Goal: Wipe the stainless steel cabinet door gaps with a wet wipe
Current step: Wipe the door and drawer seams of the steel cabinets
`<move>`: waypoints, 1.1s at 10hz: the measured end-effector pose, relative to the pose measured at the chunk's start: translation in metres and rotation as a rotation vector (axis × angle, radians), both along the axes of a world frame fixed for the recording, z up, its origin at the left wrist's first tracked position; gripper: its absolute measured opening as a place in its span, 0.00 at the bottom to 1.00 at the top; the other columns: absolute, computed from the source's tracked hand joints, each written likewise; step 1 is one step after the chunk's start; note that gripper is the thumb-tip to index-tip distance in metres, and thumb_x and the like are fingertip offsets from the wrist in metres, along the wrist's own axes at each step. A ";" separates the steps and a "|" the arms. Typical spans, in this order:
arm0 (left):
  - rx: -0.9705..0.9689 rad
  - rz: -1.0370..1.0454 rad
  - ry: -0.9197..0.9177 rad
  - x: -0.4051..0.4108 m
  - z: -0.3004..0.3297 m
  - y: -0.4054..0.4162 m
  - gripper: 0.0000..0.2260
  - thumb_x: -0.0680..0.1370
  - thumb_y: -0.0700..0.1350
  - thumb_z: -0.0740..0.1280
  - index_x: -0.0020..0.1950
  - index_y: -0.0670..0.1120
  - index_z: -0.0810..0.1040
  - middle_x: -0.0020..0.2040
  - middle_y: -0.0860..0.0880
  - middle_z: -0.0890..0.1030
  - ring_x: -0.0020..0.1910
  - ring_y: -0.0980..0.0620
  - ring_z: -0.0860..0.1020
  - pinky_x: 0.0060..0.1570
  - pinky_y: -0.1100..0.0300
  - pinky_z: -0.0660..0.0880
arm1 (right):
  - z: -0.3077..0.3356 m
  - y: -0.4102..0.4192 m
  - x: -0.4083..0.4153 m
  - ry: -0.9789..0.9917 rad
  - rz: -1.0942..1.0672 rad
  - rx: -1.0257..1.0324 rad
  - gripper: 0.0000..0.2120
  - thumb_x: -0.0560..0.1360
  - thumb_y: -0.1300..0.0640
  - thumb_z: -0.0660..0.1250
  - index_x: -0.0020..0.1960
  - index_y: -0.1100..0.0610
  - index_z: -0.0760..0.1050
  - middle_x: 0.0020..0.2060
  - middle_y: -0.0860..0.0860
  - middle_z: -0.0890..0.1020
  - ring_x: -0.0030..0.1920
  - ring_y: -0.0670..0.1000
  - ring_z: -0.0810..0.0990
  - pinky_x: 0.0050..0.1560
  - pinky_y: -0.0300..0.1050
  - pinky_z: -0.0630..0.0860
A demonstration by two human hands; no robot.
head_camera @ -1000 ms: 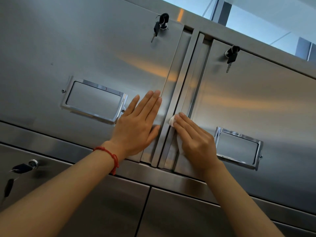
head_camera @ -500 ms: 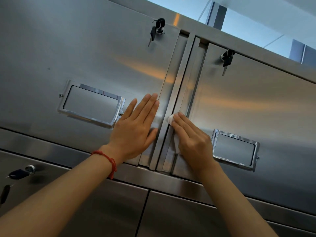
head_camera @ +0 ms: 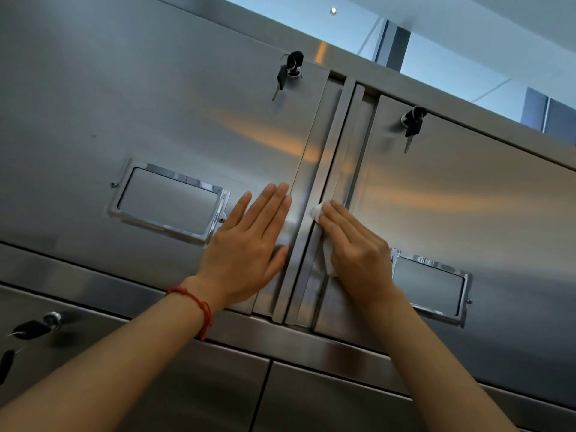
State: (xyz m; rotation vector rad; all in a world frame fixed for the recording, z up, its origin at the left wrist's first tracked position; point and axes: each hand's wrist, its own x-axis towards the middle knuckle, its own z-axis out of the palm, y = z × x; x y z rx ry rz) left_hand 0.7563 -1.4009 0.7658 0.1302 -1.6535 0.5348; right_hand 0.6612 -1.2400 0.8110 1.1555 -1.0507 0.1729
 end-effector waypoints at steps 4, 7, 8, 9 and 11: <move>0.001 0.004 -0.010 -0.001 0.000 -0.001 0.28 0.79 0.53 0.50 0.74 0.37 0.58 0.75 0.40 0.57 0.74 0.42 0.56 0.71 0.46 0.56 | 0.004 -0.005 0.001 -0.040 0.030 -0.039 0.17 0.64 0.73 0.76 0.52 0.71 0.80 0.50 0.65 0.82 0.52 0.62 0.82 0.47 0.56 0.81; 0.003 0.015 -0.010 0.000 0.000 0.000 0.28 0.79 0.54 0.50 0.74 0.37 0.59 0.75 0.39 0.58 0.74 0.42 0.57 0.71 0.45 0.59 | -0.006 -0.010 -0.001 -0.039 0.048 -0.071 0.17 0.64 0.73 0.76 0.52 0.71 0.80 0.50 0.65 0.82 0.52 0.61 0.82 0.49 0.55 0.81; -0.006 -0.003 -0.002 -0.001 0.000 -0.001 0.28 0.79 0.53 0.51 0.74 0.37 0.59 0.75 0.39 0.58 0.74 0.42 0.57 0.70 0.46 0.57 | 0.003 -0.009 0.000 -0.032 0.058 -0.085 0.16 0.64 0.74 0.75 0.51 0.71 0.80 0.50 0.65 0.82 0.51 0.61 0.82 0.47 0.55 0.81; -0.004 -0.003 -0.005 -0.001 0.000 -0.002 0.28 0.79 0.53 0.51 0.74 0.37 0.58 0.75 0.40 0.58 0.74 0.42 0.57 0.69 0.46 0.57 | 0.014 -0.013 0.002 -0.072 0.061 -0.110 0.16 0.64 0.74 0.75 0.52 0.71 0.80 0.50 0.65 0.82 0.51 0.62 0.82 0.47 0.56 0.81; -0.002 0.003 -0.014 -0.001 0.000 -0.001 0.28 0.79 0.53 0.51 0.74 0.37 0.59 0.75 0.40 0.58 0.74 0.42 0.57 0.70 0.46 0.57 | 0.019 -0.014 0.007 -0.106 0.085 -0.136 0.15 0.65 0.73 0.75 0.51 0.70 0.80 0.49 0.64 0.82 0.51 0.61 0.82 0.48 0.56 0.81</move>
